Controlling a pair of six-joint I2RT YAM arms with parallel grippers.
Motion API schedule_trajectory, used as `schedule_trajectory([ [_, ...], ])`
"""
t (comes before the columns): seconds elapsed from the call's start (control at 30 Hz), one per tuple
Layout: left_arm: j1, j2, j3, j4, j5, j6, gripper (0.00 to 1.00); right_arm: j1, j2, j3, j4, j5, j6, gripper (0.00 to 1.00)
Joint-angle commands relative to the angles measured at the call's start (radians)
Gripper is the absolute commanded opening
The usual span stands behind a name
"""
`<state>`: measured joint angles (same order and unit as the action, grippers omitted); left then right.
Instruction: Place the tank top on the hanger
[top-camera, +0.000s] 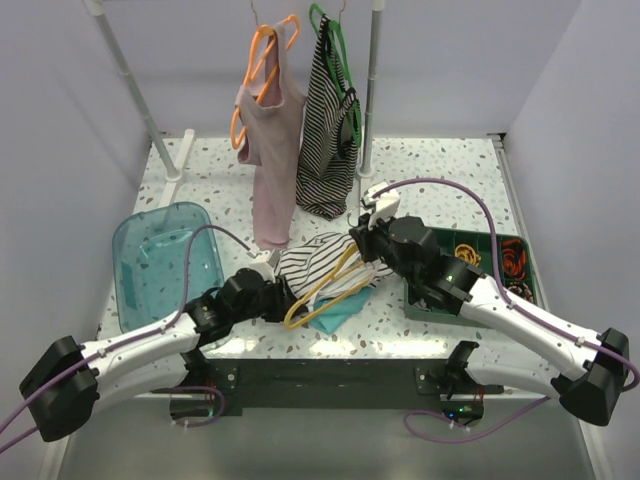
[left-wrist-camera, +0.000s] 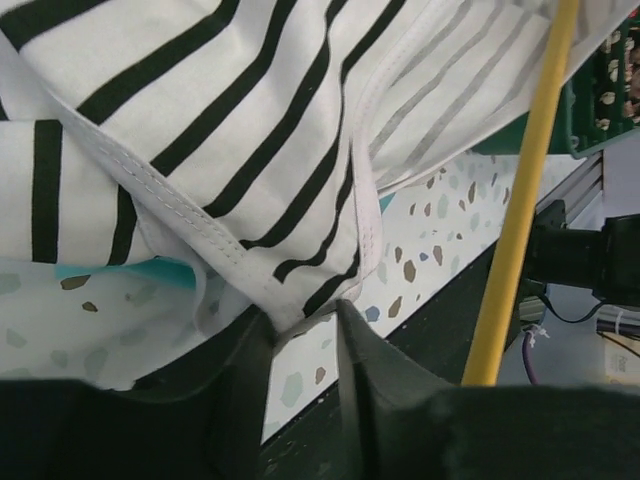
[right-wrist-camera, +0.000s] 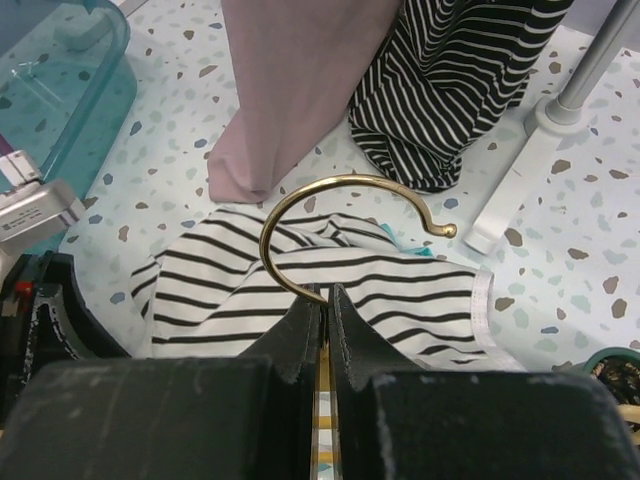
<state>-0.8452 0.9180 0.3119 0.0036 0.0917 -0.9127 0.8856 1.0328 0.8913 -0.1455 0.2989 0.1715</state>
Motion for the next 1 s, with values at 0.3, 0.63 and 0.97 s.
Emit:
schedule_trajectory([
  [0.3, 0.050, -0.154, 0.024, -0.054, -0.084, 0.012, 0.00, 0.007, 0.007, -0.011, 0.101, 0.351, 0.065, 0.00],
  [0.63, 0.169, -0.260, 0.093, -0.177, 0.000, 0.072, 0.00, 0.006, 0.058, 0.000, 0.158, 0.515, 0.048, 0.00],
  [0.97, 0.169, -0.334, 0.182, -0.336, 0.017, 0.100, 0.00, 0.006, 0.110, 0.035, 0.182, 0.620, 0.026, 0.00],
])
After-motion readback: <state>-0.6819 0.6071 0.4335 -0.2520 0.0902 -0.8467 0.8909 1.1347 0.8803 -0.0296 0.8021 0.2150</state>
